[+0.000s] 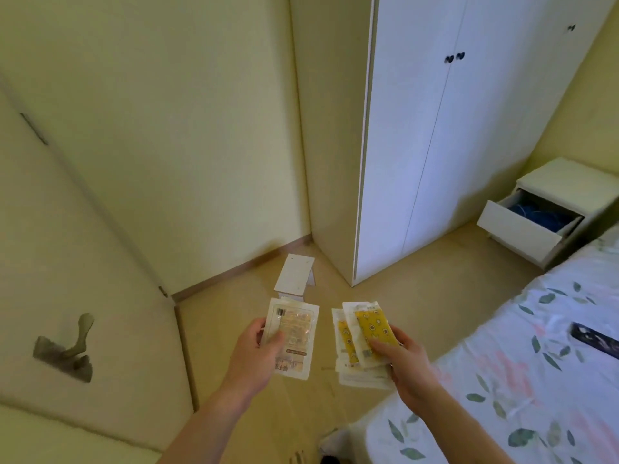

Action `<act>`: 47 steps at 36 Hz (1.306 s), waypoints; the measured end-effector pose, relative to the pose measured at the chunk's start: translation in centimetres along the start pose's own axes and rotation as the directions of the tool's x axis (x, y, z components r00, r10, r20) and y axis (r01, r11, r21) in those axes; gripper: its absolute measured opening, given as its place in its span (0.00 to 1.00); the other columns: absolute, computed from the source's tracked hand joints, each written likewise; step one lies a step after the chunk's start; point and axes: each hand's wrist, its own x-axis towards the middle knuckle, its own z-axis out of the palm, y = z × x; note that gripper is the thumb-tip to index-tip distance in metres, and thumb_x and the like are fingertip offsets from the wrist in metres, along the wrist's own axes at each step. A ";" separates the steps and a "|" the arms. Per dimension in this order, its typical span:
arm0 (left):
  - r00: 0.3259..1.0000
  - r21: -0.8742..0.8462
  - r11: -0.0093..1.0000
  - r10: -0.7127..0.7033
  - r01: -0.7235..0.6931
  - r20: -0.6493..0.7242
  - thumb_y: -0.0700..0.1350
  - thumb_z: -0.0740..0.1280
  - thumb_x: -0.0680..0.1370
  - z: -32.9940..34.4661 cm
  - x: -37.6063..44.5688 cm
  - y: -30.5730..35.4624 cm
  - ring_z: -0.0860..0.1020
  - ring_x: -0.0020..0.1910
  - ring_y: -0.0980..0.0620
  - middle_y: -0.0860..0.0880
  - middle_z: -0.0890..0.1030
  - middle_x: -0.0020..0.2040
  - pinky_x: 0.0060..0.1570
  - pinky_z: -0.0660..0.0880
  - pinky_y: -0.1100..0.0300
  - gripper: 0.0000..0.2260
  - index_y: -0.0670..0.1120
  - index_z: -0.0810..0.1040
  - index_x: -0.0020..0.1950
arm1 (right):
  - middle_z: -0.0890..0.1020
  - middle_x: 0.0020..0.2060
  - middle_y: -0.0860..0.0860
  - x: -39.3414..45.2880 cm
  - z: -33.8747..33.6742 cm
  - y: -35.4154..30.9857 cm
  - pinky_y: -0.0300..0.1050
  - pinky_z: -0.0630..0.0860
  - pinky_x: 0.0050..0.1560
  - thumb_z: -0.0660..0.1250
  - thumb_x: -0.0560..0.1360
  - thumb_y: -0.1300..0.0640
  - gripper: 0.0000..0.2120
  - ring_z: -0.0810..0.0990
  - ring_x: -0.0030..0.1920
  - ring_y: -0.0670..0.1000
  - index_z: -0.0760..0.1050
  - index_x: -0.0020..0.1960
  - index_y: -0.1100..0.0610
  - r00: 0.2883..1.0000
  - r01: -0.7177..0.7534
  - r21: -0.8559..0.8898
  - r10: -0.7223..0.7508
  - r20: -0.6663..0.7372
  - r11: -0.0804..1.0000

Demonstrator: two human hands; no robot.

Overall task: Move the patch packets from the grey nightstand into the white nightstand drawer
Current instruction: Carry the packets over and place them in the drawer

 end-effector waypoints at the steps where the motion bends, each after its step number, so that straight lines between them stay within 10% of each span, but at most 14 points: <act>1: 1.000 0.005 1.000 0.006 -0.006 0.003 0.43 0.66 0.82 -0.2 1.7 0.6 0.84 0.45 0.60 0.56 0.86 0.49 0.41 0.78 0.61 0.07 0.53 0.79 0.57 | 0.86 0.54 0.58 1.6 0.5 -0.7 0.59 0.83 0.52 0.70 0.77 0.64 0.19 0.86 0.54 0.60 0.77 0.67 0.57 1.000 0.002 -0.001 -0.003 -0.003 1.000; 19: 0.967 0.040 0.998 0.030 -0.042 0.253 0.44 0.65 0.82 1.1 29.9 9.9 0.84 0.47 0.58 0.53 0.86 0.51 0.40 0.78 0.64 0.08 0.53 0.80 0.58 | 0.87 0.53 0.58 22.6 4.5 -12.4 0.54 0.83 0.48 0.69 0.77 0.66 0.15 0.87 0.52 0.59 0.80 0.63 0.57 0.970 0.112 0.057 -0.097 -0.224 0.992; 25: 0.928 0.117 0.992 0.005 -0.052 0.372 0.45 0.66 0.82 3.3 39.5 13.1 0.85 0.47 0.54 0.55 0.86 0.49 0.51 0.82 0.47 0.07 0.57 0.80 0.56 | 0.87 0.53 0.58 27.7 4.8 -14.2 0.53 0.83 0.48 0.69 0.77 0.66 0.17 0.87 0.52 0.59 0.79 0.64 0.57 0.932 0.159 0.134 -0.104 -0.348 0.978; 30: 0.879 0.169 0.976 0.042 -0.138 0.476 0.42 0.66 0.81 8.5 44.5 16.2 0.85 0.43 0.57 0.57 0.86 0.42 0.39 0.80 0.58 0.07 0.53 0.80 0.51 | 0.87 0.54 0.58 29.4 3.0 -15.5 0.55 0.83 0.50 0.71 0.77 0.64 0.18 0.87 0.53 0.60 0.78 0.66 0.57 0.866 0.196 0.176 -0.086 -0.493 0.965; 40: 0.718 0.182 0.956 0.040 -0.228 0.695 0.41 0.67 0.81 23.1 51.8 22.4 0.85 0.49 0.49 0.49 0.86 0.49 0.47 0.83 0.50 0.06 0.48 0.80 0.57 | 0.88 0.47 0.56 31.9 -6.6 -20.0 0.44 0.83 0.34 0.67 0.78 0.68 0.13 0.88 0.42 0.54 0.80 0.60 0.56 0.705 0.328 0.281 -0.035 -0.709 0.902; 47: 0.648 0.207 0.934 0.032 -0.290 0.761 0.43 0.65 0.82 35.0 55.8 26.9 0.84 0.48 0.56 0.52 0.85 0.51 0.41 0.78 0.63 0.07 0.51 0.79 0.58 | 0.87 0.51 0.58 36.7 -15.6 -25.1 0.48 0.82 0.42 0.69 0.77 0.67 0.16 0.88 0.46 0.55 0.79 0.65 0.59 0.650 0.354 0.285 -0.015 -0.759 0.891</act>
